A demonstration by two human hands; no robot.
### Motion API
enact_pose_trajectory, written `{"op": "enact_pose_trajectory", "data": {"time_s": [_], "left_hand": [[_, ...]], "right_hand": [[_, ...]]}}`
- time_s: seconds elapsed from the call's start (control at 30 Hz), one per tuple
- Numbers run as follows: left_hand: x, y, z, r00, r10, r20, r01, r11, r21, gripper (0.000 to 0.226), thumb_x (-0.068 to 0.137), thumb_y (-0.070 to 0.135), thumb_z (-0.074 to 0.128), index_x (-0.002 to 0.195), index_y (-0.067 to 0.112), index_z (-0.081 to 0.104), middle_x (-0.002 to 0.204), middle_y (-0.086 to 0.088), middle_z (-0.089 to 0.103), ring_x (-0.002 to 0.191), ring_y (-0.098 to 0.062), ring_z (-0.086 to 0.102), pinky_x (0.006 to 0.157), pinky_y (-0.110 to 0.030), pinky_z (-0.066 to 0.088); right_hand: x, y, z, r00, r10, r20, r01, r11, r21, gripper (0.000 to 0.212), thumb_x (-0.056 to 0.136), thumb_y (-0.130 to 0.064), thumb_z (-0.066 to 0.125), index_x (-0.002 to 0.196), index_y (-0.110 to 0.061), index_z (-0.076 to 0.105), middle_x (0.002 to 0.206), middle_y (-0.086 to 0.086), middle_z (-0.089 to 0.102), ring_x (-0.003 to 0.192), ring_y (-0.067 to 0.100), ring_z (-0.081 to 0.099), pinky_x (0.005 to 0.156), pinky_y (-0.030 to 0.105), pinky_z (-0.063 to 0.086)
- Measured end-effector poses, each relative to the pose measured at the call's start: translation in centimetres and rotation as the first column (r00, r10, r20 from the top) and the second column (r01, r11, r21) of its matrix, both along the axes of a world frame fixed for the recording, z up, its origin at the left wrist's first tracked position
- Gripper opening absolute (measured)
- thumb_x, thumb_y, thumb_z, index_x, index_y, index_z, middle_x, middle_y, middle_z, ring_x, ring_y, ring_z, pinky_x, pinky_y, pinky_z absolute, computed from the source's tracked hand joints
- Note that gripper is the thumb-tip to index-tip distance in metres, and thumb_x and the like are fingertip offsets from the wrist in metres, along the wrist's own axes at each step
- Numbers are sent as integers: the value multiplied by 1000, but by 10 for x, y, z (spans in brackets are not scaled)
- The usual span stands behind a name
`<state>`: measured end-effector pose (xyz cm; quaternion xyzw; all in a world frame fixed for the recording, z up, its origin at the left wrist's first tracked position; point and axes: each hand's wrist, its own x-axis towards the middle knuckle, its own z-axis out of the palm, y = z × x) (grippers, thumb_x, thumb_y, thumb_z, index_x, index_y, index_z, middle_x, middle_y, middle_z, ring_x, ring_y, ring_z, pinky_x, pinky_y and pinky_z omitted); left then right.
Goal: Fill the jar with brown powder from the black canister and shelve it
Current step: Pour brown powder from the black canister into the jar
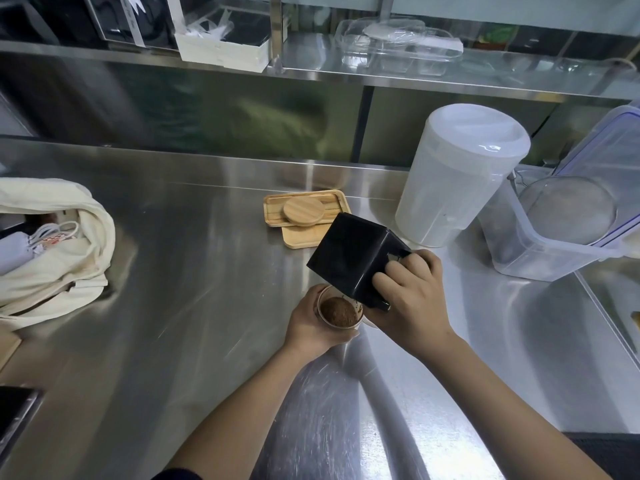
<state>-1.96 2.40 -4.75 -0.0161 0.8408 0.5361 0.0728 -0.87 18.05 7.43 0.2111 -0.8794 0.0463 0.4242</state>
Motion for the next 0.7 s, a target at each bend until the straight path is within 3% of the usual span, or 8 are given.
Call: {"op": "enact_pose_trajectory", "data": {"time_s": [0.13,0.43,0.57,0.7], "left_hand": [[1,-1,2,1000,-5,4,5,1000,16,74,38,56,86,97,68,44,107,21,66,101,-3,64,88,-28,57],[4,-3,16,999,-20,40,17,998,65,79,41,50,87,113,35,57,111,12,69,104,-11,66,89,-43,57],[5,-2,23,998,-24,57,22,999,30,86,37,58,80,116,31,56,113,11,69,104,-13,66,89,-41,57],[5,-1,26,997,-41,58,41,999,5,86,36,60,75,115,30,58,110,10,70,101,-14,66,80,-28,55]], "right_hand": [[0,0,-1,1000,13,-20,-13,1000,-2,29,79,-18,62,59,-13,42,57,3,40,64,21,28,76,35,35],[1,3,5,995,69,-65,-71,997,-23,37,64,-6,72,58,-15,36,56,2,33,64,22,26,76,35,37],[1,0,8,995,83,-48,-82,996,33,33,67,-6,69,58,-15,39,56,2,33,64,22,26,78,37,39],[4,1,7,995,74,-66,-67,992,107,30,72,-6,68,59,-14,43,56,3,38,64,21,27,83,38,39]]}}
